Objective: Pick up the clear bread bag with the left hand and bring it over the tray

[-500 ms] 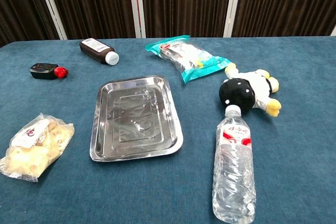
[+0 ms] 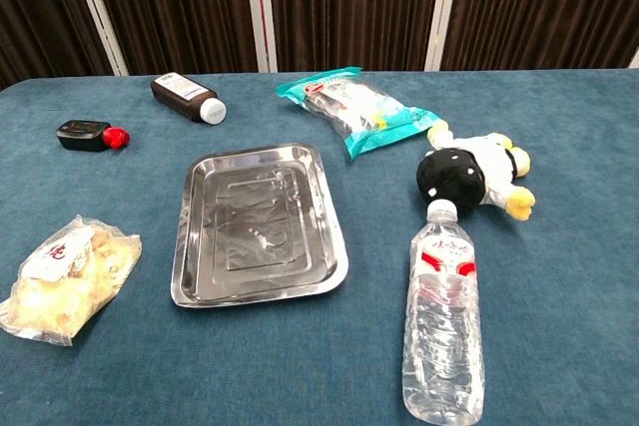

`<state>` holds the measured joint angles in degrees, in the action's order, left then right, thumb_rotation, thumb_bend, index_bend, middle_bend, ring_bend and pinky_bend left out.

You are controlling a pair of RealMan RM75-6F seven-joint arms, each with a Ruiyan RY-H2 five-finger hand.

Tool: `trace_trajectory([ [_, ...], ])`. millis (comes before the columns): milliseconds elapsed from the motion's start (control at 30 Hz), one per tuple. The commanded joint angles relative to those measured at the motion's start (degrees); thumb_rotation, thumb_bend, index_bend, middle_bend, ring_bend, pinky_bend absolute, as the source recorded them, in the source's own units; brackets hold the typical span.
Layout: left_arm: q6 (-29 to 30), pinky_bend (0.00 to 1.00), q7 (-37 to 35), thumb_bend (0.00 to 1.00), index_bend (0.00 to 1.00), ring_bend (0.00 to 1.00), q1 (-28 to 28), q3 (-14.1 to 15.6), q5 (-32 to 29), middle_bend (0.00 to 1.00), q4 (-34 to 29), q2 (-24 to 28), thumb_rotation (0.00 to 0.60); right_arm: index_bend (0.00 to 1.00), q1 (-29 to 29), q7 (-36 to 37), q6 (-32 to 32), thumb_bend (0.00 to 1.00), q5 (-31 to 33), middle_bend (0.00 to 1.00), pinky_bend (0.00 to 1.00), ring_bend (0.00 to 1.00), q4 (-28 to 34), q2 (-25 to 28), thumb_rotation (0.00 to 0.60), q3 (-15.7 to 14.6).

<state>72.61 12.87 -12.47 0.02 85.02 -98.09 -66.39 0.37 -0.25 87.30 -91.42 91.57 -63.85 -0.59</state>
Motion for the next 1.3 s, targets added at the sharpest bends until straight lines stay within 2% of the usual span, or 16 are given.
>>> trace_trajectory([
  [33, -7.75, 0.04, 5.15, 0.06, 0.0, 0.0, -4.19, -0.99, -5.85, 0.0, -1.32, -0.23, 0.6, 0.0, -0.01, 0.17, -0.05, 0.3, 0.24, 0.0, 0.08, 0.0, 0.08, 0.08, 0.6, 0.1],
  [167, -12.48, 0.13, 10.4, 0.06, 0.0, 0.0, -7.33, -2.07, -11.08, 0.0, -0.7, -3.05, 0.6, 0.0, -0.02, 0.54, 0.11, 0.3, 0.35, 0.0, 0.08, 0.0, 0.11, 0.19, 0.6, 0.29],
  [300, -14.12, 0.15, 15.58, 0.06, 0.02, 0.0, -9.28, -2.22, -14.47, 0.0, 0.56, -6.36, 0.6, 0.0, 0.13, 0.53, 0.05, 0.3, 0.08, 0.0, 0.08, 0.0, 0.07, 0.2, 0.6, 0.28],
  [367, -14.34, 0.15, 17.45, 0.07, 0.05, 0.01, -9.88, -2.1, -15.48, 0.01, 1.22, -7.88, 0.6, 0.0, 0.11, 0.59, 0.09, 0.3, -0.09, 0.0, 0.08, 0.0, 0.11, 0.23, 0.6, 0.2],
  [467, -14.59, 0.21, 20.18, 0.1, 0.16, 0.06, -10.71, -1.75, -17.13, 0.07, 2.1, -10.1, 0.6, 0.0, 0.02, 0.95, 0.43, 0.3, -0.46, 0.0, 0.08, 0.0, 0.21, 0.36, 0.6, 0.11],
  [567, -13.59, 0.35, 22.57, 0.17, 0.33, 0.21, -11.26, -1.65, -17.82, 0.24, 3.45, -12.54, 0.6, 0.0, -0.02, 1.54, 0.62, 0.3, -0.72, 0.0, 0.08, 0.0, 0.27, 0.52, 0.6, 0.03],
  [633, -11.98, 0.52, 23.29, 0.24, 0.48, 0.4, -11.22, -1.66, -17.23, 0.45, 4.98, -14.5, 0.6, 0.0, -0.02, 1.8, 0.7, 0.3, -0.82, 0.0, 0.08, 0.0, 0.23, 0.61, 0.6, 0.02],
  [700, -11.02, 0.6, 23.34, 0.29, 0.6, 0.52, -11.17, -1.61, -16.79, 0.59, 5.84, -15.65, 0.6, 0.0, -0.02, 1.98, 0.74, 0.3, -0.91, 0.0, 0.08, 0.0, 0.24, 0.68, 0.6, 0.0],
  [767, -9.89, 0.65, 23.18, 0.33, 0.67, 0.59, -10.99, -1.46, -16.03, 0.66, 6.16, -16.16, 0.6, 0.0, -0.06, 2.15, 0.85, 0.3, -1.09, 0.0, 0.08, 0.0, 0.2, 0.71, 0.6, -0.08],
  [867, -8.42, 0.67, 22.68, 0.33, 0.7, 0.62, -10.7, -1.05, -14.34, 0.69, 4.83, -15.06, 0.6, 0.0, -0.15, 2.37, 1.21, 0.3, -1.34, 0.0, 0.08, 0.0, 0.08, 0.71, 0.6, -0.08],
  [1067, -3.96, 0.67, 19.73, 0.33, 0.71, 0.62, -9.95, -1.42, -9.15, 0.7, -2.98, -7.2, 0.6, 0.0, -0.27, 2.57, 1.5, 0.3, -1.35, 0.0, 0.08, 0.0, -0.04, 0.71, 0.6, -0.02],
  [1167, -2.51, 0.67, 16.69, 0.33, 0.7, 0.62, -10.28, -3.52, -8.18, 0.7, -7.99, -2.89, 0.6, 0.0, -0.26, 2.11, 1.67, 0.3, -1.61, 0.0, 0.08, 0.0, 0.05, 0.54, 0.6, 0.0],
  [1300, -2.43, 0.67, 16.49, 0.33, 0.7, 0.62, -12.03, -6.24, -8.2, 0.7, -11.13, -1.62, 0.6, 0.0, -0.24, 1.87, 1.73, 0.3, -1.78, 0.0, 0.08, 0.0, 0.11, 0.4, 0.6, -0.02],
])
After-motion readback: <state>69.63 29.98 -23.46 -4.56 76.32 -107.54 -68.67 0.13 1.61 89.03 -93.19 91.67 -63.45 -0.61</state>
